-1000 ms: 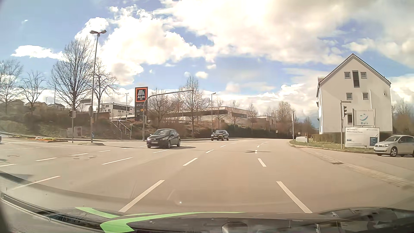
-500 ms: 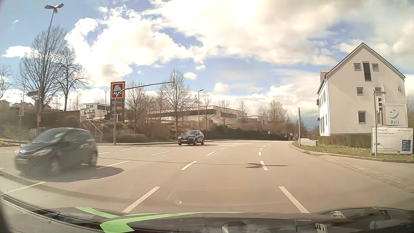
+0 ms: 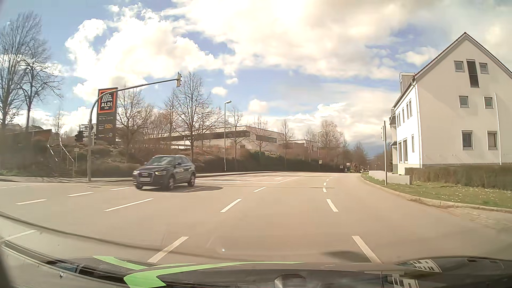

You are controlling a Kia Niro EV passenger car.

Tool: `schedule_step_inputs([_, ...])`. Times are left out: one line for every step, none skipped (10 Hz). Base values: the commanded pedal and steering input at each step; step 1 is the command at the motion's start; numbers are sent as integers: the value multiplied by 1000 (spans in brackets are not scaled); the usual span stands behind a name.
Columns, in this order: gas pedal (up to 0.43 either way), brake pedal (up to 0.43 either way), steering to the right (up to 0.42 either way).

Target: Follow the waypoints while adhering to traffic rules and regulations

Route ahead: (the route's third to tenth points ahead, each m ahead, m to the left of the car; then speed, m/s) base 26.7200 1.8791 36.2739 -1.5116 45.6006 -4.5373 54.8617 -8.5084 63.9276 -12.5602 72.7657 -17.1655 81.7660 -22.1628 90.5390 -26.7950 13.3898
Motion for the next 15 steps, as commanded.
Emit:
schedule_step_inputs([177,0,42])
schedule_step_inputs([157,0,43])
schedule_step_inputs([157,0,44])
schedule_step_inputs([157,0,46])
schedule_step_inputs([157,0,46])
schedule_step_inputs([157,0,46])
schedule_step_inputs([157,0,46])
schedule_step_inputs([157,0,45])
schedule_step_inputs([138,0,43])
schedule_step_inputs([118,0,39])
schedule_step_inputs([118,0,35])
schedule_step_inputs([118,0,34])
schedule_step_inputs([118,0,34])
schedule_step_inputs([118,0,33])
schedule_step_inputs([118,0,33])
